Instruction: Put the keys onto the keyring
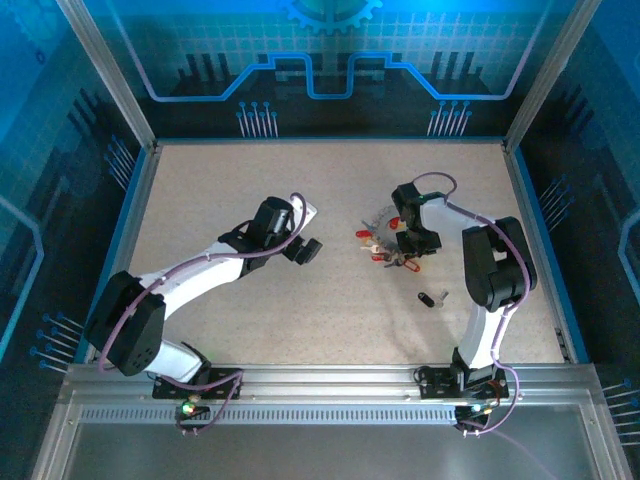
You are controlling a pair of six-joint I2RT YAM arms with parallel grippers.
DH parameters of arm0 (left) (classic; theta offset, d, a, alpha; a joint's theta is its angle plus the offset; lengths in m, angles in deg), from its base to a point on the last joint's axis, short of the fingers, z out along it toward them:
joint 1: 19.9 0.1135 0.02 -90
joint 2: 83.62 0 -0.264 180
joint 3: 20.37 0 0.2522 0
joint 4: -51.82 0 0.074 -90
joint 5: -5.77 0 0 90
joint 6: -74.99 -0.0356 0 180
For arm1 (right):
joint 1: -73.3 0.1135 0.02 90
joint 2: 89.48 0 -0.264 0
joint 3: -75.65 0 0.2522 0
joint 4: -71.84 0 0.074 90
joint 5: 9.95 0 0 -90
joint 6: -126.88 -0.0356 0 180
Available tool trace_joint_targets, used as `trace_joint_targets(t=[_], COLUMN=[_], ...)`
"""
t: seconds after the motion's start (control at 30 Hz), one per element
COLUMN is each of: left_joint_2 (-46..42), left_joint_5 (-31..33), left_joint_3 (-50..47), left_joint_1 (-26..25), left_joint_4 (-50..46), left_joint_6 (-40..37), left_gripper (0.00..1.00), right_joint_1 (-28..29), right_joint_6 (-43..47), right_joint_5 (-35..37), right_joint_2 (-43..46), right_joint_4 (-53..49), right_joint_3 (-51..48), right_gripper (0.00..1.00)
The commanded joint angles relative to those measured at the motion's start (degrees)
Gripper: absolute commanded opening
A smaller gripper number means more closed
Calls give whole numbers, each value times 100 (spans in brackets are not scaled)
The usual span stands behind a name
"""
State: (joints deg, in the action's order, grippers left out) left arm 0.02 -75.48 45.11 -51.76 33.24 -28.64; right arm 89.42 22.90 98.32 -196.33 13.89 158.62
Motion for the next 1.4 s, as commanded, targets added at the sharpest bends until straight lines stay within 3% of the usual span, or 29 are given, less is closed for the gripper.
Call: trace_joint_targets(t=[0.0, 0.13, 0.77, 1.13, 1.37], left_joint_2=[12, 19, 115, 158, 156], left_joint_5=[40, 1, 49, 21, 54], left_joint_3=[147, 213, 163, 234, 239], left_joint_1=[-54, -83, -152, -217, -295], left_joint_4=[-32, -107, -45, -135, -142], left_joint_6=[-70, -75, -145, -184, -261], left_gripper=[99, 99, 99, 99, 99], right_joint_1=[134, 290, 499, 794, 912], right_joint_6=[167, 211, 220, 94, 49], right_joint_5=[-458, -248, -631, 858, 1282], right_joint_2=[-67, -66, 89, -290, -354], right_joint_4=[-176, -209, -49, -228, -100], right_joint_3=[34, 60, -39, 114, 112], right_gripper=[33, 32, 22, 24, 21])
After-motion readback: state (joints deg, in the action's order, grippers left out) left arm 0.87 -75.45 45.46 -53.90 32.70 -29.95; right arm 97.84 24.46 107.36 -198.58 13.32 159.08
